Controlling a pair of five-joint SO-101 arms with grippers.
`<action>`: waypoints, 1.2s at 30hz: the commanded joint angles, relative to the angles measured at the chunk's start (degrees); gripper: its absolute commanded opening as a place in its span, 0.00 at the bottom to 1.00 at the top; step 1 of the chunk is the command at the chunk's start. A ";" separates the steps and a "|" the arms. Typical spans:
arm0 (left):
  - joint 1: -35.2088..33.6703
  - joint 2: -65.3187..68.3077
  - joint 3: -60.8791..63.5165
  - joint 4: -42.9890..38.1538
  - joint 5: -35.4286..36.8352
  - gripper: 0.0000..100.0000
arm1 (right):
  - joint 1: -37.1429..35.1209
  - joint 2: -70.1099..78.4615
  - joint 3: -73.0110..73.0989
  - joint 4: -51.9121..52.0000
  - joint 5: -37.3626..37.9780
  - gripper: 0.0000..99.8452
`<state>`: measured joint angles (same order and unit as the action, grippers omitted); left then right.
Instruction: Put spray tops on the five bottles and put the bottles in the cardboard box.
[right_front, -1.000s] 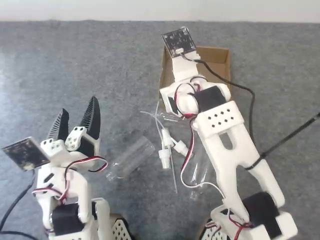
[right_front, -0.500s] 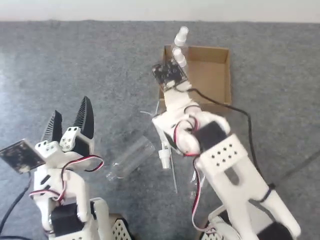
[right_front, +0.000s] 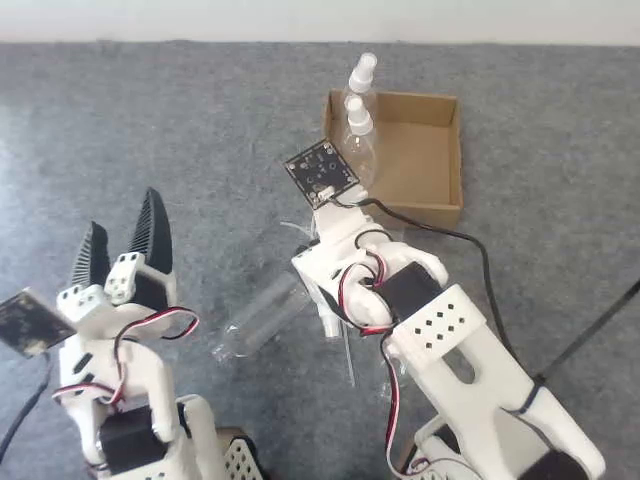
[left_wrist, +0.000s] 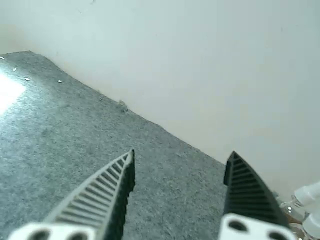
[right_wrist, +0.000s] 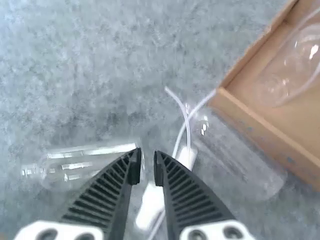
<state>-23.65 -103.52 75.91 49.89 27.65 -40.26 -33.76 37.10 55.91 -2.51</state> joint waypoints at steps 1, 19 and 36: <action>-0.44 -0.18 -3.21 -1.67 0.97 0.27 | 0.66 -3.21 -4.92 3.82 0.88 0.01; -3.60 -0.18 -3.47 -1.85 2.99 0.27 | -7.69 16.31 -4.22 -19.91 0.44 0.01; -3.60 -0.18 -3.47 -1.85 2.90 0.27 | -3.47 28.53 -4.57 -14.99 8.00 0.01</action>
<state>-26.99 -103.52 75.91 49.89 30.02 -44.66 -4.22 36.04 36.22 0.04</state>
